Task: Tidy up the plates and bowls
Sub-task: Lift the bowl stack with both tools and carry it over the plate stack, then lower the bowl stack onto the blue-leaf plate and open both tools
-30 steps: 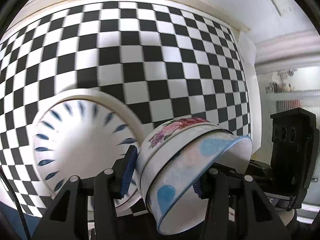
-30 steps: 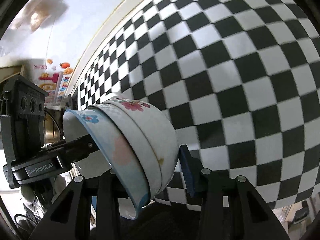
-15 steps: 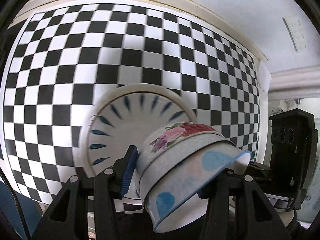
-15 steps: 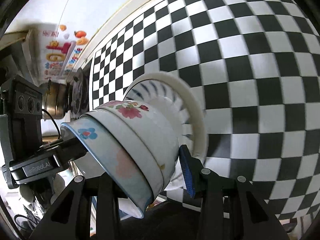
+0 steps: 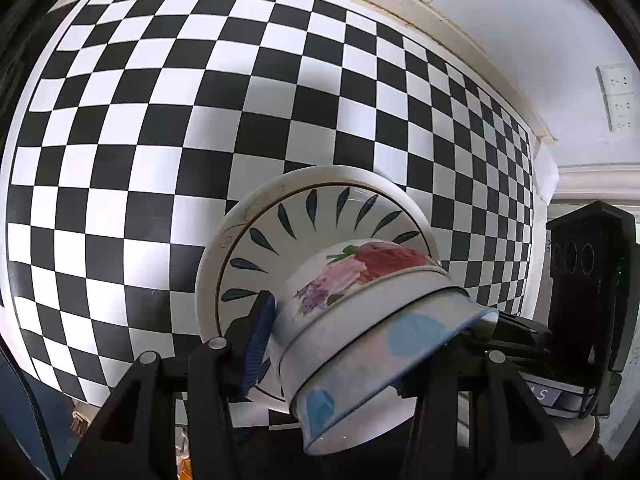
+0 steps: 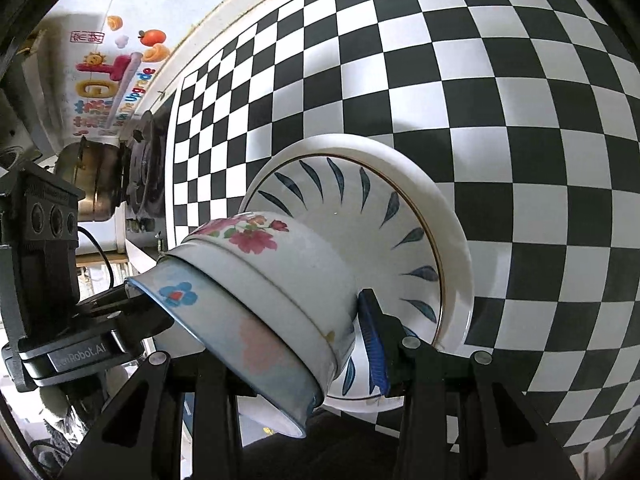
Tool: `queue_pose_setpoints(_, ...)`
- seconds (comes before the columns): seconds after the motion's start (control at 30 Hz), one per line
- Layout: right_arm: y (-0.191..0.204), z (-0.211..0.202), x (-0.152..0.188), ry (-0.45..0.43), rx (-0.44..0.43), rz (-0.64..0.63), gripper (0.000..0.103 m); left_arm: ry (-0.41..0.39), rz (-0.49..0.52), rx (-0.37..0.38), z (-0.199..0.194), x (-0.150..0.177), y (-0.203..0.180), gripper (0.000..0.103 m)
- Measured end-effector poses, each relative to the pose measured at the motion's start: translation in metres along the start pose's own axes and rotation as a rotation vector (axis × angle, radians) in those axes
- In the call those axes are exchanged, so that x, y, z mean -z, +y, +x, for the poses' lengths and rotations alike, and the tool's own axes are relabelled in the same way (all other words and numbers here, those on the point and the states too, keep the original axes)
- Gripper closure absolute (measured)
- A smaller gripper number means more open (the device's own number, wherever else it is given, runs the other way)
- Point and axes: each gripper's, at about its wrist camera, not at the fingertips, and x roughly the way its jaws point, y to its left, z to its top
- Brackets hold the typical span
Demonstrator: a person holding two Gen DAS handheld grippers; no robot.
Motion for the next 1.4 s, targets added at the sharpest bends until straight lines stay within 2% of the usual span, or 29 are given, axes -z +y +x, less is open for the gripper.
queue_pose_setpoints(0.73, 0.002, 0.004, -0.017, 0.025, 0.033, 0.041, 0.062, 0.011, -0.026, -0.005, 0.004, -0.014, 0.004, 0.058)
queue_pose_setpoints(1.0, 0.004, 0.001, -0.021, 0.008, 0.052, 0.041, 0.062, 0.051, -0.043, -0.023, 0.019, -0.007, 0.009, 0.058)
queue_pose_setpoints(1.23, 0.004, -0.002, -0.021, -0.006, 0.065, 0.035, 0.062, 0.027, -0.040, -0.035, 0.015, -0.001, 0.007, 0.058)
queue_pose_setpoints(1.4, 0.007, -0.008, -0.015, -0.026, 0.069, 0.023, 0.062, -0.029, -0.026, -0.049, -0.002, 0.008, 0.002, 0.058)
